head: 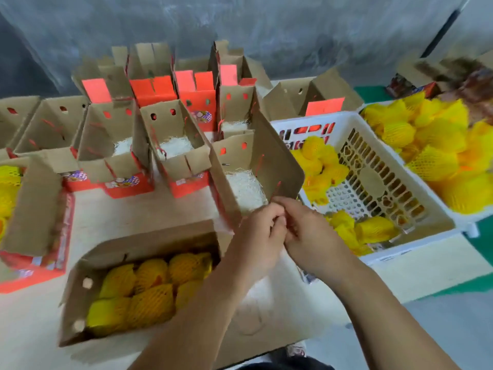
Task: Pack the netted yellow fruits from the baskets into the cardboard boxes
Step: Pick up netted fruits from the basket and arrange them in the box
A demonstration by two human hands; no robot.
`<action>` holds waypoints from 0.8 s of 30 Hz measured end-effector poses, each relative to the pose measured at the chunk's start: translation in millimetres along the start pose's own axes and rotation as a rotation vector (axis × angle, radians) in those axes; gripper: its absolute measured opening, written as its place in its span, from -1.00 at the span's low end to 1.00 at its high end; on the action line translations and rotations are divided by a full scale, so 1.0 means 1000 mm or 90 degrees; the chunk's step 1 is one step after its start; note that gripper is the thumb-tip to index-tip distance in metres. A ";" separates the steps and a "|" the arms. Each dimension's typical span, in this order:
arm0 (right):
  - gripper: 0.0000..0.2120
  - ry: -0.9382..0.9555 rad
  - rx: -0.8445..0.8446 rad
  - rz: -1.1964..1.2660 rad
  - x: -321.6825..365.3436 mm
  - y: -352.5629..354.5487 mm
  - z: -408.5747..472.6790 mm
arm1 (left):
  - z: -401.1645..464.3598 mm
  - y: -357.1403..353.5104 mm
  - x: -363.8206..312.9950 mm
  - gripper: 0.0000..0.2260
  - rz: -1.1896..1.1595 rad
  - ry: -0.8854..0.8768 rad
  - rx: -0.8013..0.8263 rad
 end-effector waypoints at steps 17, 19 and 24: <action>-0.51 -0.070 0.175 0.029 -0.273 0.063 0.096 | 0.197 -0.144 -0.030 -0.80 0.544 0.015 -0.107; -0.40 -0.045 0.180 0.008 -0.274 0.042 0.124 | 0.218 -0.134 -0.029 -0.77 0.607 0.037 -0.125; -0.19 -0.018 0.168 -0.045 -0.278 0.004 0.182 | 0.238 -0.119 -0.018 -0.56 0.643 0.130 -0.225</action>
Point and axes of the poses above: each hand's wrist, its own z-axis towards the middle knuckle, its own y-axis out of the back of the hand, x = y × z, the point moved 7 cm from there along z, towards the middle knuckle, and after that the axes turned 11 degrees about y, right-handed, at the moved point
